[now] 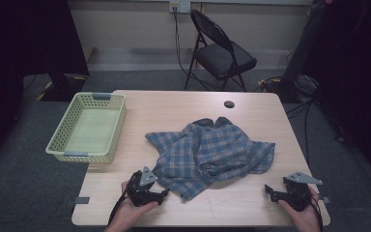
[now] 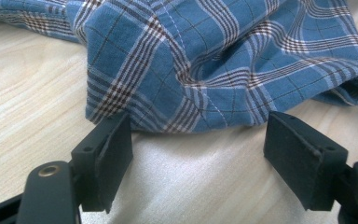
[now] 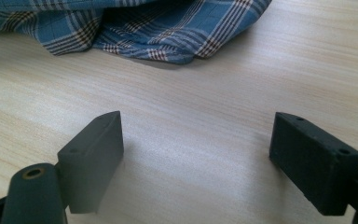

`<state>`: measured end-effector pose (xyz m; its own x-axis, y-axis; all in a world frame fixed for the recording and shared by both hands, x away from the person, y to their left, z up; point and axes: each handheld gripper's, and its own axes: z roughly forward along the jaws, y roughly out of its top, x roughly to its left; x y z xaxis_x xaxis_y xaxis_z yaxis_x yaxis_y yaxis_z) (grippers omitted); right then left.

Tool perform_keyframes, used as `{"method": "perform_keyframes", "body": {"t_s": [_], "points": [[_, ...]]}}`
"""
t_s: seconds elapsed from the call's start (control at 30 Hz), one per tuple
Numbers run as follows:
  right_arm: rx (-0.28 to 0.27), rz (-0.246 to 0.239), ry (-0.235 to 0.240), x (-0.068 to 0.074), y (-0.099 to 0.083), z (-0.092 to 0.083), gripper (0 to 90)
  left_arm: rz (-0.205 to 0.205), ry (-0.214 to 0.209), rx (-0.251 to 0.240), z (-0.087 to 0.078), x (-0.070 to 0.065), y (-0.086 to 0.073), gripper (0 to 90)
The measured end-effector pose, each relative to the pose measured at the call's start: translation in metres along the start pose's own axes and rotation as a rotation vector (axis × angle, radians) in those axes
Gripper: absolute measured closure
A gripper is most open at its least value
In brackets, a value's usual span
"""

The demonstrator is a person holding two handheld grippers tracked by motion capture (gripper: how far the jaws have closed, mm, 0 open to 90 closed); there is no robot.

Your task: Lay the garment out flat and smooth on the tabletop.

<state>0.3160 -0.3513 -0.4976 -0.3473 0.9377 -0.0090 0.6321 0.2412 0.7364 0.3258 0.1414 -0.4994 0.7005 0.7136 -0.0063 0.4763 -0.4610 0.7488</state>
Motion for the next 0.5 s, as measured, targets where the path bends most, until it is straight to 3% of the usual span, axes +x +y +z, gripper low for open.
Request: {"method": "perform_keyframes", "body": {"t_s": [0.5], "points": [[0.007, -0.022, 0.023, 0.0016, -0.0011, -0.003, 20.9, -0.003, 0.004, 0.001, -0.0054, 0.003, -0.0047, 22.9]]}}
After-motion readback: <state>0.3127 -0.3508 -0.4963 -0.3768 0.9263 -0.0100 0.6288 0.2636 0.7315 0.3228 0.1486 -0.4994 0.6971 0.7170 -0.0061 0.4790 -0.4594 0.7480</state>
